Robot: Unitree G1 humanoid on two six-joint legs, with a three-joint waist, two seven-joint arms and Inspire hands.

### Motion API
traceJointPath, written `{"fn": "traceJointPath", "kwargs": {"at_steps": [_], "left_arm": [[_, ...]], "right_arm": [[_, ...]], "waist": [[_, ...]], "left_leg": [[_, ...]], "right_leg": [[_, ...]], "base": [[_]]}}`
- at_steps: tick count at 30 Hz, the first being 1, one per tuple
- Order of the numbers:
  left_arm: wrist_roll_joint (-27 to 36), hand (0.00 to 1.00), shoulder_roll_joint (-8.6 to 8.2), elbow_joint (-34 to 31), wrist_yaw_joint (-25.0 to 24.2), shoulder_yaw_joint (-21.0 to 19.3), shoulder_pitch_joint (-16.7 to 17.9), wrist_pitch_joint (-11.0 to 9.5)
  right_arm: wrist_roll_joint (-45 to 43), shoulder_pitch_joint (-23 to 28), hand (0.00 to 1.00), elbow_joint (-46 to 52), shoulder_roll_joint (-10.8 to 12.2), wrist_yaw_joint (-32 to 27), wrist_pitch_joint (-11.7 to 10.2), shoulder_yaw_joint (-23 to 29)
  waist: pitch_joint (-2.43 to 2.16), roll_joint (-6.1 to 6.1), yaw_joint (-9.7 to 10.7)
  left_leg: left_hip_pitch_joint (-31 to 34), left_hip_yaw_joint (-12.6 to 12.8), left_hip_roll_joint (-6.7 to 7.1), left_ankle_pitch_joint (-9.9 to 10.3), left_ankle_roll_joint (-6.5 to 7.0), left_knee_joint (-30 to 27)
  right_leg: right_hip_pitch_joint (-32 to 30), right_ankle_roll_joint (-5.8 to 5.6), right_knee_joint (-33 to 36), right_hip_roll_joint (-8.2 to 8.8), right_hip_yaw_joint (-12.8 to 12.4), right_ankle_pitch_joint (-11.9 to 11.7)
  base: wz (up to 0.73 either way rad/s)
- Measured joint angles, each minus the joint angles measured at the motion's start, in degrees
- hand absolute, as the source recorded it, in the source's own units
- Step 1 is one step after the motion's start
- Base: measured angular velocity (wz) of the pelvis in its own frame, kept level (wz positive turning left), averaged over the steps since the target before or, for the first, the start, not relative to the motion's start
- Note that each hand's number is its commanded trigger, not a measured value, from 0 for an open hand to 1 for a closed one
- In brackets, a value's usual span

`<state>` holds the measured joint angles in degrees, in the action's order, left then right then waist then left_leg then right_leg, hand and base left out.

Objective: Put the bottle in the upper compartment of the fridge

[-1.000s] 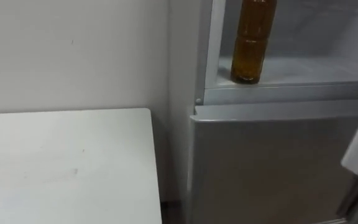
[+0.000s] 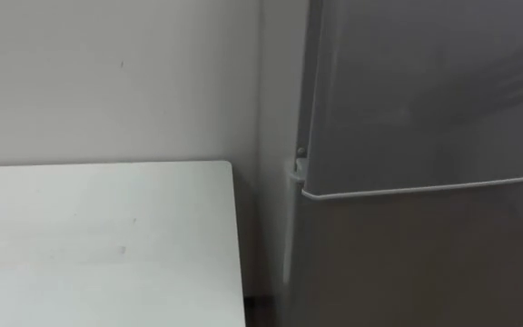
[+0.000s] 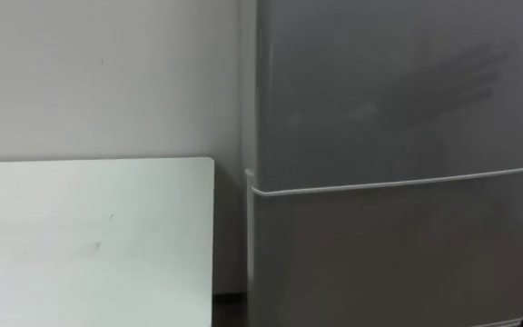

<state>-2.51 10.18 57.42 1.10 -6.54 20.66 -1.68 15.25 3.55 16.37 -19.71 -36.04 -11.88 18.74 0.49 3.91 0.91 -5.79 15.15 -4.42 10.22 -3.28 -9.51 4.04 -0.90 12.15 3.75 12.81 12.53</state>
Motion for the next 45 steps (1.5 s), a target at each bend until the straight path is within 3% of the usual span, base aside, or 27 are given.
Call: {"fn": "traceJointPath", "kwargs": {"at_steps": [13,21,27,31,45], "left_arm": [[-0.5,0.0,0.04,-0.1,0.0,0.0,0.0,0.0],[-0.5,0.0,0.08,-0.1,-0.1,0.0,0.0,0.0],[-2.2,0.0,0.33,0.2,-0.7,0.0,-0.6,0.0],[-2.2,0.0,0.34,0.6,-0.9,0.0,-1.1,-0.1],[-2.2,0.0,0.71,0.6,-2.9,0.0,-1.0,0.1]], "right_arm": [[0.1,0.0,0.0,0.0,0.0,2.3,0.0,-1.8],[0.0,0.0,0.0,0.1,0.0,3.1,0.0,-1.8],[-3.1,-0.1,0.0,0.8,0.0,3.7,0.0,-1.8],[-7.1,-2.5,0.0,1.4,-0.1,3.7,-0.1,-2.2],[-7.2,-8.6,0.0,2.9,-0.1,6.2,-0.4,-7.2]], "waist": [[-0.11,-0.18,-0.3],[0.05,0.12,-0.9],[0.04,0.02,-1.4],[-0.03,-0.15,-2.5],[0.0,-0.05,-3.1]], "left_leg": [[0.1,0.0,-0.01,0.0,0.0,0.0],[0.1,-0.1,0.0,0.0,0.0,0.0],[0.2,-1.2,0.07,0.0,0.0,0.0],[0.1,-1.4,0.05,0.0,0.0,0.0],[-0.1,-3.4,0.17,0.0,-0.01,-0.1]], "right_leg": [[0.1,-0.01,-0.4,-0.06,0.1,-0.2],[0.1,-0.01,-0.2,0.0,0.1,-0.2],[0.7,-0.01,-0.4,0.13,1.6,-0.2],[0.8,-0.02,-0.5,0.11,1.7,-0.2],[2.5,-0.04,-1.3,0.11,3.8,-0.2]], "base": [[0.0],[0.0],[0.1],[0.03],[0.07]]}}
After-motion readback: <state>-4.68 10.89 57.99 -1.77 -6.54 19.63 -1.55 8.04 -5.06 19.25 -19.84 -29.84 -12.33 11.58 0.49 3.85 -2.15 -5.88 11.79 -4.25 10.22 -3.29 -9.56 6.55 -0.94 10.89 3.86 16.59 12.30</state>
